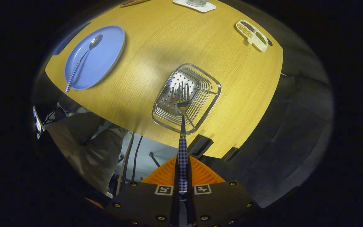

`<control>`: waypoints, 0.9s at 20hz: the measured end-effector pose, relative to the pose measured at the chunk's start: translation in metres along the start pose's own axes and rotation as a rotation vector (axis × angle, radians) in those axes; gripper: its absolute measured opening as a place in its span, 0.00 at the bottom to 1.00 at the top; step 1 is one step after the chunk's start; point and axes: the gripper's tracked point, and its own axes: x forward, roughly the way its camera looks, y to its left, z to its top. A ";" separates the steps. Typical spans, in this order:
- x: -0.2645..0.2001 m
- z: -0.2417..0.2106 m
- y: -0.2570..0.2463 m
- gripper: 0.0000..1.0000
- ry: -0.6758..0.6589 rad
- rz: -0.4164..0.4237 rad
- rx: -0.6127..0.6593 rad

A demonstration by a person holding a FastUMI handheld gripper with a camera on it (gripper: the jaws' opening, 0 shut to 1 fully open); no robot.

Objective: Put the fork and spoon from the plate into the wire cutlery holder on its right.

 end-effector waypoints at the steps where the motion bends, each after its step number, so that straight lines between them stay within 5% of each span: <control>1: 0.001 0.002 0.000 0.09 0.001 0.006 -0.004; 10: -0.010 0.017 -0.012 0.23 -0.084 -0.036 0.042; 11: -0.015 0.020 -0.013 0.33 -0.113 -0.050 0.053; 14: -0.026 0.024 -0.009 0.98 -0.207 -0.061 0.105; 18: -0.044 0.031 0.003 0.97 -0.323 -0.059 0.186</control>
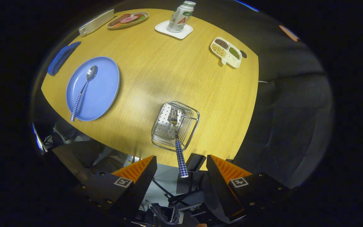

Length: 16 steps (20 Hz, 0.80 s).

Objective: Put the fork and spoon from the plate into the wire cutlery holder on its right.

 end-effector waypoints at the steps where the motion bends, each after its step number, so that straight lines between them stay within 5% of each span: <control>1: -0.003 0.001 0.004 0.97 -0.020 0.004 0.024; 6: -0.024 0.011 0.053 0.97 -0.133 0.051 0.096; 16: -0.077 0.091 0.150 0.97 -0.580 0.195 0.108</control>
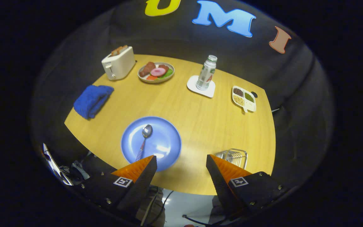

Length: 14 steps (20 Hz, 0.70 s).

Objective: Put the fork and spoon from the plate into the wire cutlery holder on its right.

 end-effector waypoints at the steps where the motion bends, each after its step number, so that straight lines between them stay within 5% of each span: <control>1: -0.001 -0.001 0.005 0.97 -0.001 -0.002 0.010; 14: 0.032 -0.008 0.077 0.97 -0.024 0.068 0.012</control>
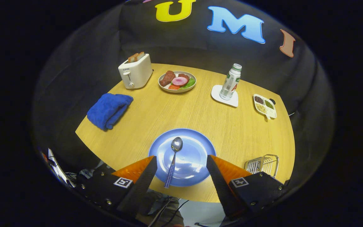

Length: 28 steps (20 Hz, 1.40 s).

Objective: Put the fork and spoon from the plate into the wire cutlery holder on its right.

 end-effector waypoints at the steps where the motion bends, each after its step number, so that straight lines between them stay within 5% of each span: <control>1: 0.002 -0.003 0.003 0.98 0.012 0.003 -0.002; 22: 0.084 -0.078 0.017 0.98 0.324 0.030 0.031; 25: 0.095 -0.090 0.021 0.65 0.396 0.070 0.043; 28: 0.099 -0.096 0.025 0.66 0.467 0.100 0.024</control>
